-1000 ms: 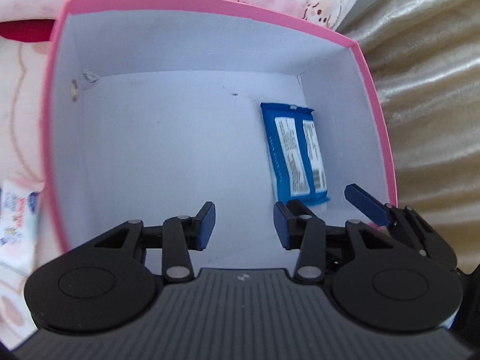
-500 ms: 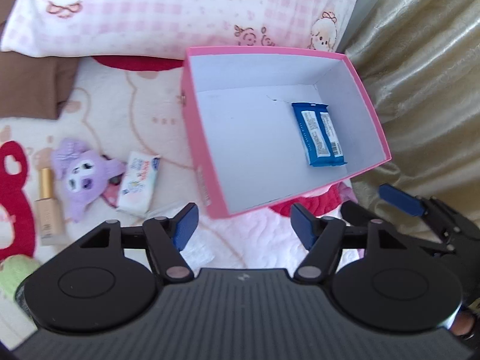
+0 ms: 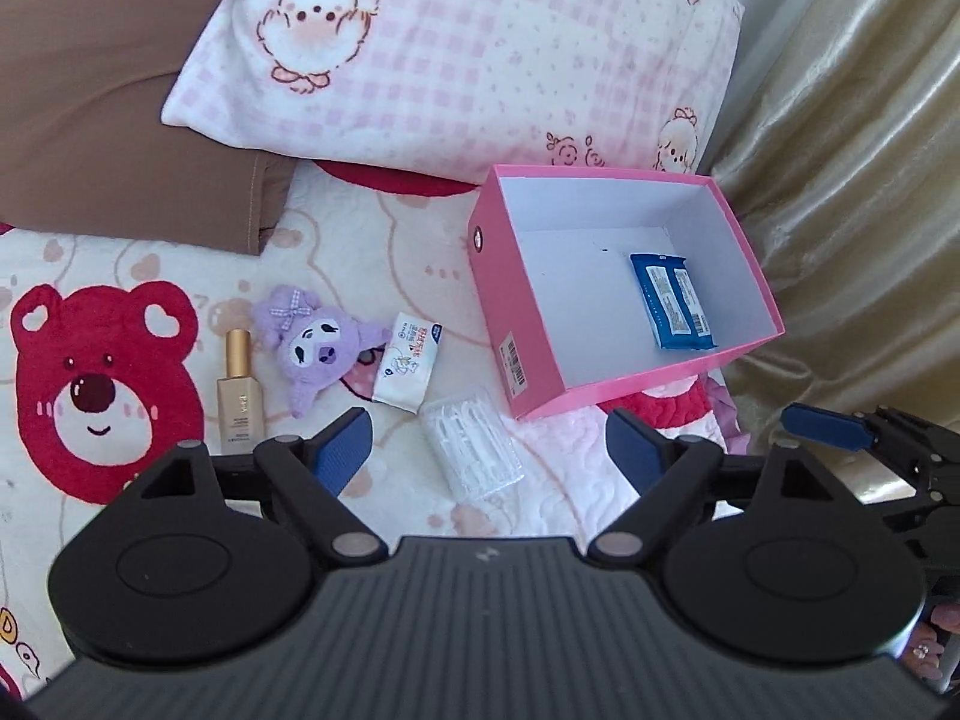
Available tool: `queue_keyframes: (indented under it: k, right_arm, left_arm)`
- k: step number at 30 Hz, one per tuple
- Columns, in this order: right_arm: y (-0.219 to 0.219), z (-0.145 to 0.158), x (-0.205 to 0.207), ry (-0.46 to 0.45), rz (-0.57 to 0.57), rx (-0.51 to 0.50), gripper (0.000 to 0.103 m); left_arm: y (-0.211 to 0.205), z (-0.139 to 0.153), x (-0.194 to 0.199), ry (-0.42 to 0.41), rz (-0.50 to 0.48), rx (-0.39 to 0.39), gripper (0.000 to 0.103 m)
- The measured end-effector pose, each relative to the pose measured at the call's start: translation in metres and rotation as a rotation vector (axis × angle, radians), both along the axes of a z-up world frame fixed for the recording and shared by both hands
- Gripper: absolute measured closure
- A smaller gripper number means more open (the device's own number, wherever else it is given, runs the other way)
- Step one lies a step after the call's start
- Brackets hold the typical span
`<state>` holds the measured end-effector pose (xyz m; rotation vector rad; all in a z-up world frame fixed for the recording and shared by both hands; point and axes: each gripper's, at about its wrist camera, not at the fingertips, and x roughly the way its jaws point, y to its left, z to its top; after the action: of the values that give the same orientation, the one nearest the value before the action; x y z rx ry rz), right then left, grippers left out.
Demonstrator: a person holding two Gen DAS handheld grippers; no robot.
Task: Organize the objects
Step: 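Open the left gripper to release the pack and withdraw, then lower the left gripper onto the green yarn skein and close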
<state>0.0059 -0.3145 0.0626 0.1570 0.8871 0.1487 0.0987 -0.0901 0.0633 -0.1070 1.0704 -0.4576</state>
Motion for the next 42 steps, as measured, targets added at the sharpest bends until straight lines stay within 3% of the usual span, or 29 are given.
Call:
queue_keyframes:
  k: [6,8,18,21,24,29,32,34,37,42]
  right_arm:
    - [0.039,0.01,0.006,-0.003,0.161,0.011,0.013]
    - [0.054,0.009,0.009,-0.001,0.218,0.014,0.013]
    - [0.125,-0.014,0.036,0.021,0.408,0.004,0.013]
    - [0.148,-0.022,0.043,-0.002,0.481,-0.021,0.013]
    - [0.168,-0.026,0.041,-0.1,0.487,-0.09,0.013]
    - [0.185,-0.047,0.047,-0.143,0.519,-0.058,0.013]
    - [0.193,-0.066,0.056,-0.103,0.508,-0.019,0.013]
    - [0.203,-0.078,0.057,-0.089,0.591,0.015,0.013]
    - [0.225,-0.091,0.052,-0.088,0.672,-0.014,0.014]
    - [0.246,-0.119,0.058,-0.059,0.708,-0.07,0.013]
  left_arm:
    - [0.045,-0.001,-0.012,-0.005,0.043,0.034,0.012]
    - [0.063,-0.005,-0.013,-0.003,0.073,0.009,0.006]
    - [0.125,-0.04,0.001,0.025,0.176,-0.079,0.004]
    - [0.135,-0.062,0.007,0.076,0.203,-0.094,0.004]
    - [0.146,-0.082,0.008,0.097,0.248,-0.133,0.004]
    - [0.162,-0.111,0.008,0.148,0.305,-0.148,0.004]
    - [0.172,-0.126,0.008,0.172,0.344,-0.141,0.004]
    - [0.177,-0.139,0.01,0.227,0.347,-0.182,0.006]
    - [0.182,-0.16,0.011,0.303,0.347,-0.234,0.007]
    - [0.189,-0.172,0.009,0.297,0.371,-0.198,0.007]
